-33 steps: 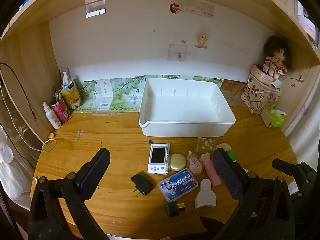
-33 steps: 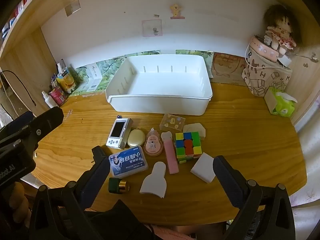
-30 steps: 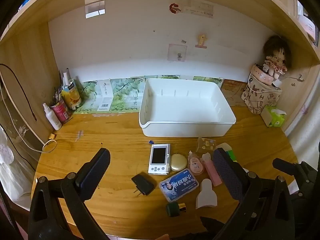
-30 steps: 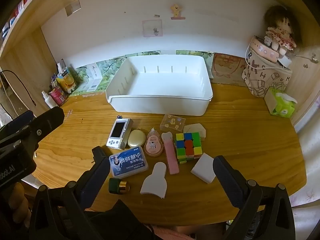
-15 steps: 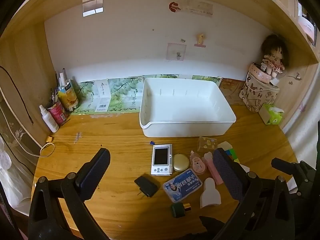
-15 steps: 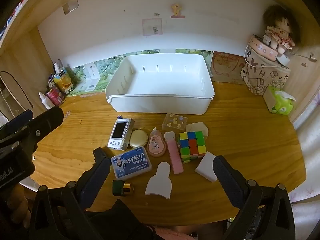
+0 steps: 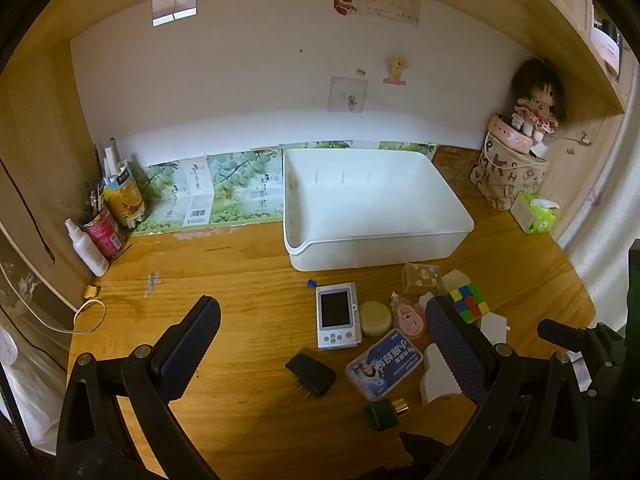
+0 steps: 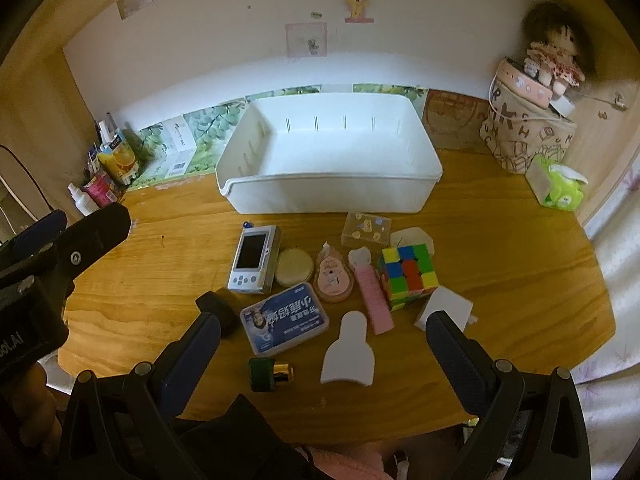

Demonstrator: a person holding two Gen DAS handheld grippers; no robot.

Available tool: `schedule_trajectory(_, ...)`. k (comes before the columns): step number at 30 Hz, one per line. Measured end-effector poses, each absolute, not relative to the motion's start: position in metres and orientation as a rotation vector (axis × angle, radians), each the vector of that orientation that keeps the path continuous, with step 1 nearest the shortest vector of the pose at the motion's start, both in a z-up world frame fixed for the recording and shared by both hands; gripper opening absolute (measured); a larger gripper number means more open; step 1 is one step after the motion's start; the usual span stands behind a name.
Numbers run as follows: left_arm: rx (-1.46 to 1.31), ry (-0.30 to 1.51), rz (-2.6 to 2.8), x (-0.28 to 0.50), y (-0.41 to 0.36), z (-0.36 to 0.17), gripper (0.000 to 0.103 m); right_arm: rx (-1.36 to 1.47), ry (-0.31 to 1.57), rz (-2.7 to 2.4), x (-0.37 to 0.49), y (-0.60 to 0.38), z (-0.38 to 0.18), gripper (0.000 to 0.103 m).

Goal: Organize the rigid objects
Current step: 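Move both tools toward the items scattered on the desk, then grasp the green-and-gold cylinder with the left gripper while the right grasps the white charger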

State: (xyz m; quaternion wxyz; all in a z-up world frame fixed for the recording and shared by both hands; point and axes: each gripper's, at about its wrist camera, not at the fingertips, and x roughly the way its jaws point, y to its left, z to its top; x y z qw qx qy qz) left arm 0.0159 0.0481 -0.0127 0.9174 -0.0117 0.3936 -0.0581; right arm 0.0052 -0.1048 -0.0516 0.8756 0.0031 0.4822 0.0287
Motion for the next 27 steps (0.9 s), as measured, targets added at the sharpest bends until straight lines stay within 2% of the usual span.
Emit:
schedule_trajectory(16,-0.042,1.0,-0.203,0.028,0.045,-0.047,0.102,0.231,1.191,-0.075,-0.003,-0.143,-0.088,0.103)
schedule_trajectory(27,-0.086,1.307,-0.176,0.042,0.02,-0.103,0.102,0.345,1.316,-0.098,0.006,-0.19,-0.119,0.103)
